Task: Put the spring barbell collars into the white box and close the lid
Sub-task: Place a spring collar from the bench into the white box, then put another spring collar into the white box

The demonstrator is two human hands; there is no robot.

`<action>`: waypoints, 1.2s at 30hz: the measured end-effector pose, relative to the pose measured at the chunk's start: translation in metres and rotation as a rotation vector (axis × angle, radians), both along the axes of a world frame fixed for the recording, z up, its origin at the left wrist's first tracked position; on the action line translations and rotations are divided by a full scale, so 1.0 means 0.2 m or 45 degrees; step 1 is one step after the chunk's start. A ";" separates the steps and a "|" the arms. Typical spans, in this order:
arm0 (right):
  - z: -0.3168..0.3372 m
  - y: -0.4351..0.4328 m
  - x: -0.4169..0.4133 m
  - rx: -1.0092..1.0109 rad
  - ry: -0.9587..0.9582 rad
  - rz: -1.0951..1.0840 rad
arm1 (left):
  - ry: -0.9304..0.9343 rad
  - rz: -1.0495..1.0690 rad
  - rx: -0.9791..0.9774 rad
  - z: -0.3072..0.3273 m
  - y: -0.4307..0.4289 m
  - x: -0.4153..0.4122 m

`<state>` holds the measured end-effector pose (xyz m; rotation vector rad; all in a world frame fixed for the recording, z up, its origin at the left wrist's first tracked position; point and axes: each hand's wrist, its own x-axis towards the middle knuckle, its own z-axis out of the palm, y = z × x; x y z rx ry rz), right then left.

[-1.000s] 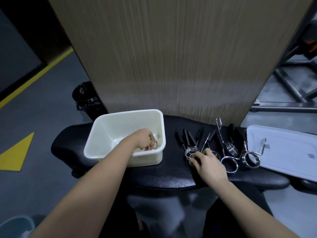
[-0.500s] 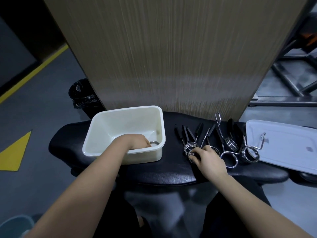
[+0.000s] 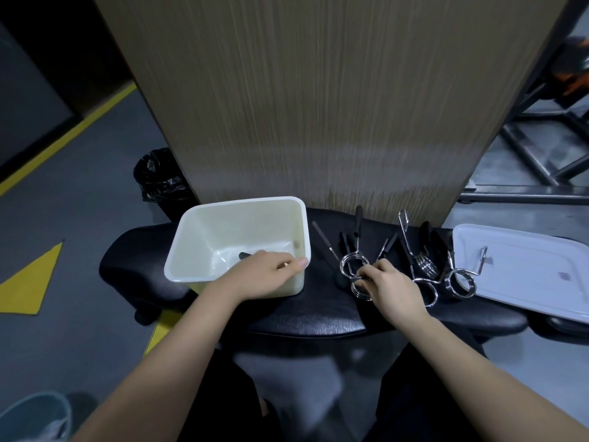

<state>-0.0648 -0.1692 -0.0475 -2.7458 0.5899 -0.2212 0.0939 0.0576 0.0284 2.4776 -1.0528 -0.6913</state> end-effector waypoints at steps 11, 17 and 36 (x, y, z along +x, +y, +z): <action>0.04 0.02 -0.01 0.142 -0.231 -0.078 | -0.678 -0.132 0.049 -0.09 0.06 -0.04; 0.20 0.03 0.04 0.290 -0.572 0.084 | -0.499 0.124 -0.480 -0.03 0.06 -0.08; 0.36 0.27 0.33 0.521 -0.146 0.420 | -0.932 -0.163 0.223 0.12 0.25 0.24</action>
